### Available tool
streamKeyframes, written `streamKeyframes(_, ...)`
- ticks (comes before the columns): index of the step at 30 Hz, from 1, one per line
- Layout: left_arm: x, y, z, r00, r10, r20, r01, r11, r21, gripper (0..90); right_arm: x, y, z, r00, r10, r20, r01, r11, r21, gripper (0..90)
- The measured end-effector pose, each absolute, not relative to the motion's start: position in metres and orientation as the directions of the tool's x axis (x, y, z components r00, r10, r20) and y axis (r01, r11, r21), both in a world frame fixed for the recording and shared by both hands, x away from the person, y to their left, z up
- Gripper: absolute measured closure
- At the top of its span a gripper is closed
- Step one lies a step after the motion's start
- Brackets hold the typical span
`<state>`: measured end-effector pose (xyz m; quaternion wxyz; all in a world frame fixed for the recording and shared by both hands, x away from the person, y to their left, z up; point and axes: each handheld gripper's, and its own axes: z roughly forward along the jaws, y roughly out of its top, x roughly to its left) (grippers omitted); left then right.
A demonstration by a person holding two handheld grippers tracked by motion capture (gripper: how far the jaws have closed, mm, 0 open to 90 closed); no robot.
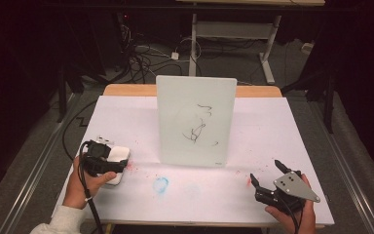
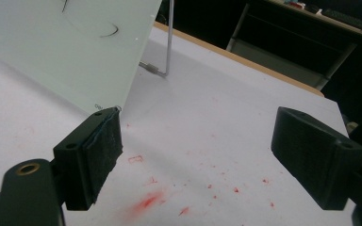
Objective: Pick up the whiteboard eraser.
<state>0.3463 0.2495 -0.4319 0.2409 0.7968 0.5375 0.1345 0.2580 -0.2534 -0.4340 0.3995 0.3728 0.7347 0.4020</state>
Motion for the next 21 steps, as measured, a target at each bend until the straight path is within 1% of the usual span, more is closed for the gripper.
streamKeyframes(3,0.349,0.252,-0.435,0.363,0.932,-0.021,0.804,-0.301,0.513,24.3,0.258,-0.253,-0.435,-0.403,0.87,-0.283,0.235,0.397,0.887,17.2)
streamKeyframes(4,0.351,0.256,-0.438,0.358,0.931,-0.068,0.812,-0.275,0.515,24.2,0.258,-0.254,-0.435,-0.404,0.87,-0.282,0.235,0.397,0.887,17.2)
streamKeyframes(8,0.354,0.253,-0.446,0.367,0.926,-0.086,0.823,-0.28,0.494,23.8,0.259,-0.254,-0.436,-0.405,0.871,-0.279,0.242,0.396,0.886,17.2)
streamKeyframes(9,0.355,0.253,-0.447,0.367,0.927,-0.077,0.821,-0.284,0.495,19.2,0.26,-0.254,-0.436,-0.405,0.87,-0.28,0.243,0.398,0.885,17.2)
streamKeyframes(12,0.356,0.253,-0.448,0.351,0.934,-0.068,0.823,-0.274,0.498,22.0,0.26,-0.253,-0.436,-0.411,0.865,-0.288,0.241,0.407,0.881,17.2)
streamKeyframes(14,0.359,0.255,-0.455,0.343,0.937,-0.061,0.838,-0.276,0.472,22.1,0.26,-0.252,-0.437,-0.412,0.865,-0.287,0.241,0.407,0.881,17.3)
streamKeyframes(17,0.363,0.258,-0.46,0.345,0.934,-0.089,0.845,-0.268,0.463,19.0,0.26,-0.252,-0.437,-0.415,0.863,-0.289,0.245,0.412,0.878,17.5)
streamKeyframes(19,0.364,0.258,-0.462,0.351,0.932,-0.095,0.848,-0.273,0.455,19.4,0.261,-0.252,-0.437,-0.417,0.86,-0.293,0.242,0.416,0.876,17.7)
streamKeyframes(21,0.365,0.256,-0.464,0.353,0.931,-0.09,0.85,-0.279,0.447,21.9,0.26,-0.251,-0.438,-0.418,0.86,-0.294,0.249,0.419,0.873,17.7)
